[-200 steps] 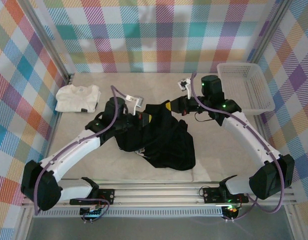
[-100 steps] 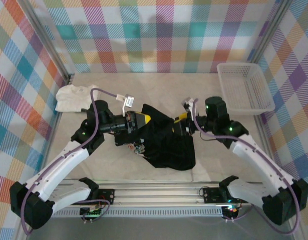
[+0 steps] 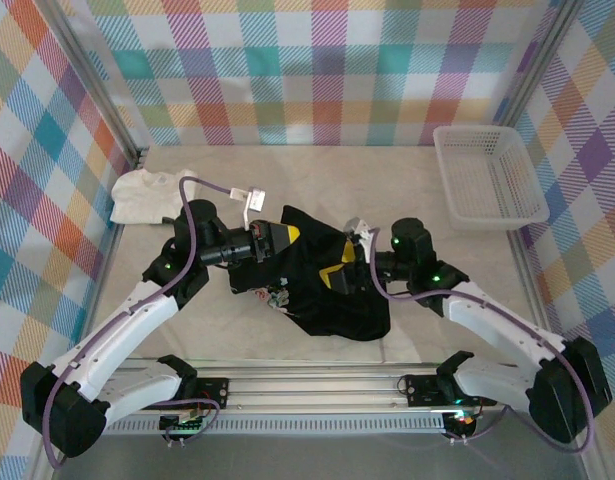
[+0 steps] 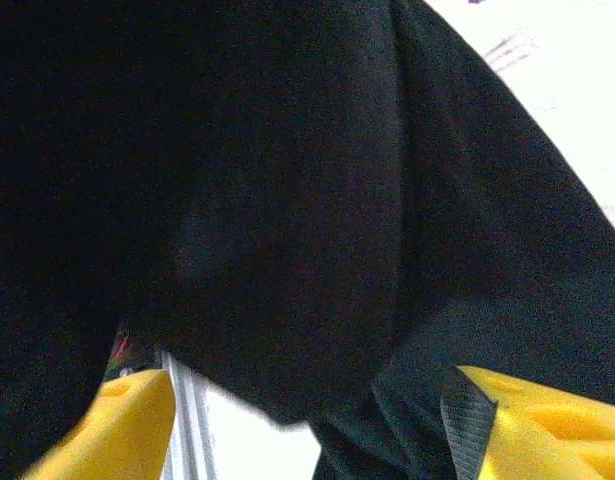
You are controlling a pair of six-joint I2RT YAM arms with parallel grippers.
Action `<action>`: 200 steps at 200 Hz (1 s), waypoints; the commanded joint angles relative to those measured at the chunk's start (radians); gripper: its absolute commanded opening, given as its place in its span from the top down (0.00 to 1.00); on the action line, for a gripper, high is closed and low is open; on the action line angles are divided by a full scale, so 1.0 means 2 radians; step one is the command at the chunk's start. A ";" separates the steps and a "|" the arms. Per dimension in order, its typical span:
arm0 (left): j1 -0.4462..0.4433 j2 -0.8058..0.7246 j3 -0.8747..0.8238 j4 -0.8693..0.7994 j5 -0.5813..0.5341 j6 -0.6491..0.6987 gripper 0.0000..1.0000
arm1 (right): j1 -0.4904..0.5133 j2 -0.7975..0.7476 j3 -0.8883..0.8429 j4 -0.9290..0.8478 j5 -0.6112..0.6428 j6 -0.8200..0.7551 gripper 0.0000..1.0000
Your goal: Fold the inside-out t-shirt
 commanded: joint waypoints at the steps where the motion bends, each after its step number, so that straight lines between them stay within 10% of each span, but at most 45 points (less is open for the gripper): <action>1: 0.006 -0.013 0.012 -0.002 -0.004 -0.004 1.00 | 0.004 0.033 0.032 0.103 -0.012 0.034 0.48; 20: 0.014 -0.022 0.012 -0.012 -0.014 -0.004 1.00 | -0.004 0.040 0.048 0.097 -0.052 0.035 0.85; 40: 0.037 -0.030 0.012 -0.036 -0.048 -0.017 1.00 | -0.028 0.032 0.034 0.137 -0.147 0.061 0.99; 73: 0.057 -0.021 0.025 -0.109 -0.104 0.010 0.92 | -0.049 0.033 0.025 0.200 -0.236 0.107 1.00; 128: 0.033 -0.024 0.059 -0.229 -0.191 0.105 0.49 | -0.049 0.064 0.050 0.205 -0.240 0.118 1.00; 200: -0.036 -0.024 0.039 -0.197 -0.159 0.128 0.43 | -0.049 0.076 0.068 0.177 -0.233 0.104 1.00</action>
